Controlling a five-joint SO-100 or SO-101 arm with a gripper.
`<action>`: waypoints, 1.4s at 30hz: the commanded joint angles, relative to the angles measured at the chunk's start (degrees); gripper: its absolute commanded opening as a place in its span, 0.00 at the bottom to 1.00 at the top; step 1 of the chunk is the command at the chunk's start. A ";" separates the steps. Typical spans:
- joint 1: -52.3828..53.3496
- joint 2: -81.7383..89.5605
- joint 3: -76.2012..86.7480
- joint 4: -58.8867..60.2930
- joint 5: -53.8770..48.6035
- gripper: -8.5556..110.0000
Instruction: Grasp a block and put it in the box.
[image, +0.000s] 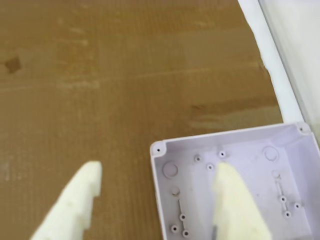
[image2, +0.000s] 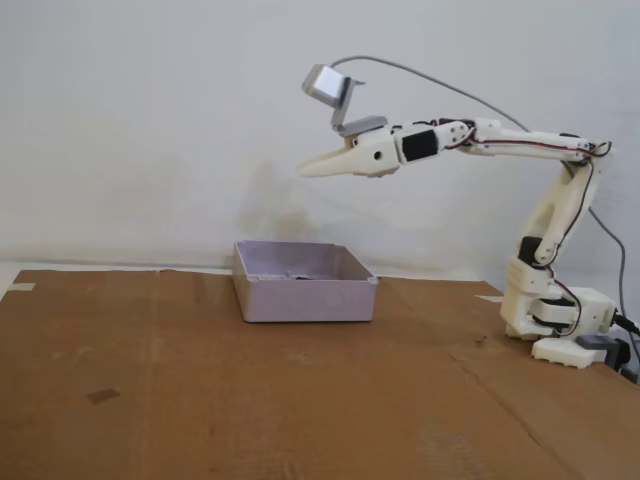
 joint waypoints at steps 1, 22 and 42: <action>-1.05 8.44 -6.06 -2.02 -0.26 0.29; -2.90 36.56 18.98 -2.02 -0.26 0.29; -7.38 66.09 46.32 -2.02 0.00 0.29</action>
